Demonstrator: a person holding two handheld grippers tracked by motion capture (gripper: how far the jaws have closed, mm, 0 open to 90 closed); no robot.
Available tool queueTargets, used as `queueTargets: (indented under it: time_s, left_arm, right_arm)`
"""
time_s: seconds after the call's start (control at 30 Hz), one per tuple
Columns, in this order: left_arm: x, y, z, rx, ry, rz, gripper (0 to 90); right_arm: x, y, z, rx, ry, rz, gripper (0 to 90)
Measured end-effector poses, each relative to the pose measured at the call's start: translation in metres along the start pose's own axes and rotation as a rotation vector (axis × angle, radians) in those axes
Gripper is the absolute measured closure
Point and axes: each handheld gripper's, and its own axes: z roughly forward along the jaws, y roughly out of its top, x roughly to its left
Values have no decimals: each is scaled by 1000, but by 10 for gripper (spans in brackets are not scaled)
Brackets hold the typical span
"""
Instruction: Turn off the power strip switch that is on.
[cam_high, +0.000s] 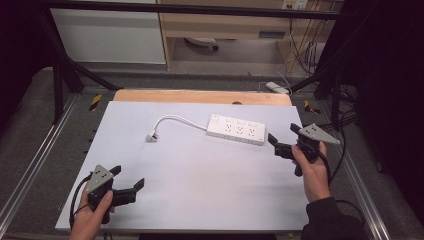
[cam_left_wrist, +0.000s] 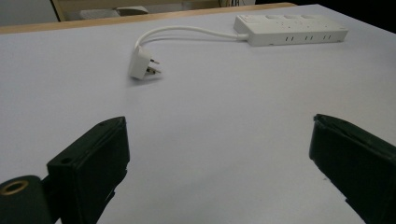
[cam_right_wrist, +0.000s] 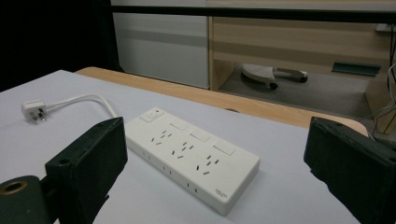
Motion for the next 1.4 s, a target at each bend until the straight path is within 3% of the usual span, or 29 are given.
queueTargets:
  time_s: [0.4,0.6,0.97,1.4]
  left_arm:
    - [0,1,-1,-15,4,-1,52]
    - [0,1,-2,-21,4,0,52]
    - [0,1,-3,-24,5,8,52]
    - [-1,1,-3,-26,3,7,51]
  right_arm:
    - [-7,-31,-35,-10,-16,34,62]
    - [0,-45,-43,-6,-19,5,31]
    - [14,-66,-43,21,32,-30,21]
    - [20,-81,-38,58,84,-15,22]
